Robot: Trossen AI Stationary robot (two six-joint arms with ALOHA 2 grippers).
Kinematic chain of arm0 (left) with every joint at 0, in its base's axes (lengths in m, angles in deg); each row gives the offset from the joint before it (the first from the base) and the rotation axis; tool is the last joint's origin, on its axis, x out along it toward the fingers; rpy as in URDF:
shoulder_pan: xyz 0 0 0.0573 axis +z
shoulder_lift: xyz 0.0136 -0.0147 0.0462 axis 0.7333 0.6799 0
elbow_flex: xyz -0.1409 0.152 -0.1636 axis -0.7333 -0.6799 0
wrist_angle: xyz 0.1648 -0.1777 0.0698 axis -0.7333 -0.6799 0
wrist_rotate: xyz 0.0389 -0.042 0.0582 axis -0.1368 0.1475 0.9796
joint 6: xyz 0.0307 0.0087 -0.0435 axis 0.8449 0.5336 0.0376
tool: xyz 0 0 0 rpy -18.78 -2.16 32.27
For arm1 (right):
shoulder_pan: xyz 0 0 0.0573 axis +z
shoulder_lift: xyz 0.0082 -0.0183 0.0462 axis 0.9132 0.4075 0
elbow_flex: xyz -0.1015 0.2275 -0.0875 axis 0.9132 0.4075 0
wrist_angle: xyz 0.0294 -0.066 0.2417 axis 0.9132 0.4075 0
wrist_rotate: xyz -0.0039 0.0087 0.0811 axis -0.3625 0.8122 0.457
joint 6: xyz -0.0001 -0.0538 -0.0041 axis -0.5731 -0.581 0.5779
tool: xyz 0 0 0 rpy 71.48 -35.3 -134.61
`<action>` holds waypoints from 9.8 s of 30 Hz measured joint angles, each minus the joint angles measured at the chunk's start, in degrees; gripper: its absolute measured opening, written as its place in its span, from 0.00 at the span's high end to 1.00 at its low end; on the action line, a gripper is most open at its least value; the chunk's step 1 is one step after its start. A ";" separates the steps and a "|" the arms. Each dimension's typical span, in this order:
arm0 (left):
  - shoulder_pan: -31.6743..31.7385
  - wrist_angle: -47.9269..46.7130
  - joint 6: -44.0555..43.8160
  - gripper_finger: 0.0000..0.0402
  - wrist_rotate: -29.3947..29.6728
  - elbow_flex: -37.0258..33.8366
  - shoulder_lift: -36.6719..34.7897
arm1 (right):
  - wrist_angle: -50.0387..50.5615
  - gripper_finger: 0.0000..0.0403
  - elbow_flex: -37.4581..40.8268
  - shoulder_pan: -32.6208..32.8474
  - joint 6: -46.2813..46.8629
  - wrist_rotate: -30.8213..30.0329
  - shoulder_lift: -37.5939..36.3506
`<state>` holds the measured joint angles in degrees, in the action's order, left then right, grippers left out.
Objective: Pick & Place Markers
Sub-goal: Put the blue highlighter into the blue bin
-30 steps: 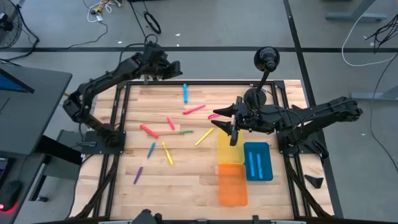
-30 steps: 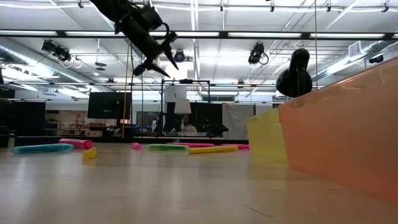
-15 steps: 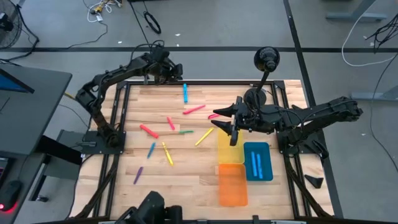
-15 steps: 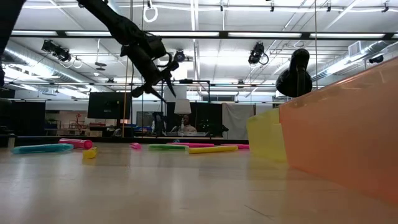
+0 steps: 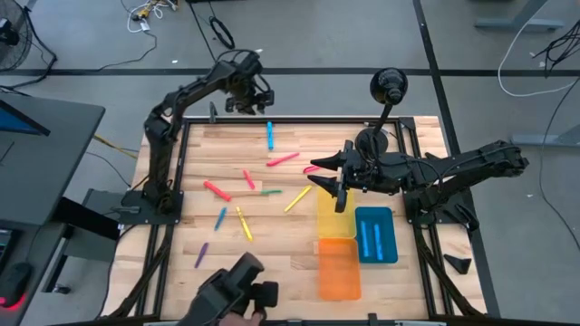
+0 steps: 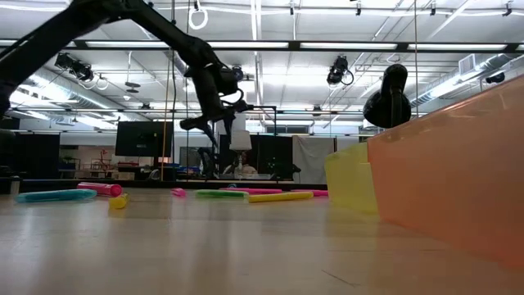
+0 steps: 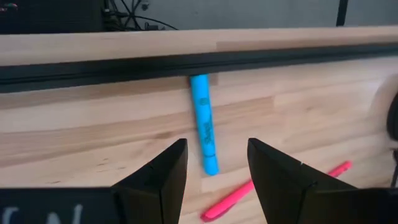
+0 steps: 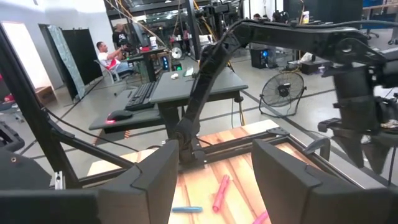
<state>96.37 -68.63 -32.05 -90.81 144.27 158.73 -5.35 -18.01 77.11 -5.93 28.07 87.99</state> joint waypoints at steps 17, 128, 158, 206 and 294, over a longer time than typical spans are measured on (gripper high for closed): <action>-4.12 -1.65 -0.64 0.72 8.75 5.60 4.11 | -0.02 0.49 0.00 0.00 -2.13 1.57 0.00; -6.62 23.89 18.72 0.84 8.84 5.53 -18.47 | 0.39 0.49 0.00 -0.54 0.52 2.86 0.02; -21.23 31.52 61.06 0.84 -4.18 5.55 -30.18 | -0.48 0.49 0.02 -1.77 36.23 8.18 0.02; -58.29 24.87 115.05 0.84 32.84 5.50 -24.24 | -17.82 0.26 0.02 -1.95 89.52 22.53 0.00; -53.46 -2.25 20.54 0.44 17.73 5.53 -30.25 | 25.66 0.86 0.00 6.30 61.86 -3.88 -3.93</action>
<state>42.92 -70.88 -11.51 -73.09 149.80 128.48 20.31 -18.01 83.41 55.93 24.19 84.06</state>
